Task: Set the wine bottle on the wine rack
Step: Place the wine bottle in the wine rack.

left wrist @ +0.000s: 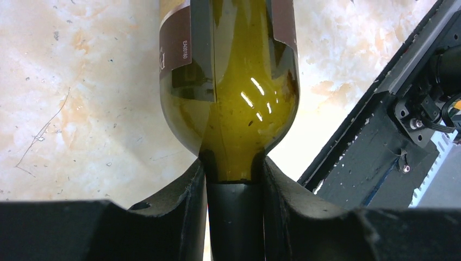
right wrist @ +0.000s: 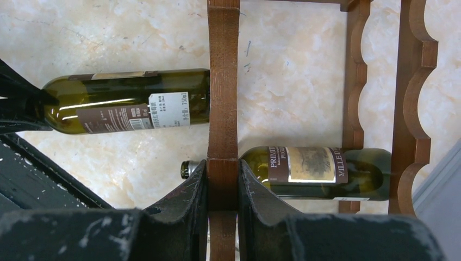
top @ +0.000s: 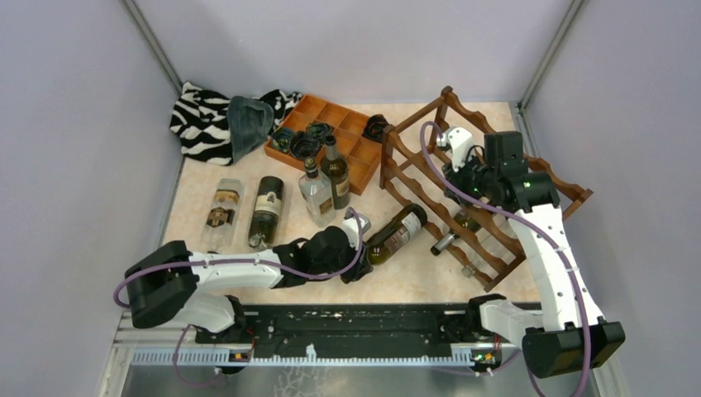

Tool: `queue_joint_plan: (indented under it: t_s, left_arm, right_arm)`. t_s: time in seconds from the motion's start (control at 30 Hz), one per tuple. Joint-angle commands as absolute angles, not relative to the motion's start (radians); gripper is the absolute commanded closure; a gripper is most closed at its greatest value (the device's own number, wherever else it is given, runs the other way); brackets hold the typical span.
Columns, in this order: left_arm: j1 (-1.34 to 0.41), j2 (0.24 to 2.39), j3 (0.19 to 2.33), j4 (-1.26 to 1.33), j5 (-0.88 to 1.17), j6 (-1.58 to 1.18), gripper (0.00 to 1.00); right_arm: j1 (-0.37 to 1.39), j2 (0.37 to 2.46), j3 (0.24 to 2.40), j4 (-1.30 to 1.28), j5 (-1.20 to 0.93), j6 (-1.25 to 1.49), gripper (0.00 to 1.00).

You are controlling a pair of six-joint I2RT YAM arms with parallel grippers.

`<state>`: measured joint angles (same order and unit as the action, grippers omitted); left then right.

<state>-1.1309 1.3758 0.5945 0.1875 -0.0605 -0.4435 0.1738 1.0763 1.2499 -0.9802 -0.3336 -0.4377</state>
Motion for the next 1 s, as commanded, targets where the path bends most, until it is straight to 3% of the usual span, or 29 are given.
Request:
queue_joint_plan:
  t_s: [0.0,0.37,0.97]
  left_arm:
    - [-1.136,1.366,0.669,0.418,-0.061,-0.408,1.00]
    - [-1.150,1.282,0.632,0.419,-0.032,-0.380,1.00]
    - [-1.150,1.580,0.754,0.618,-0.164,-0.301,1.00]
  right_arm:
    - [0.176,1.007,1.272,-0.942,-0.443,-0.415,1.00]
    - [0.176,1.006,1.266,-0.934,-0.447,-0.416,1.00]
    - [0.175,1.006,1.254,-0.932,-0.484,-0.423,1.00]
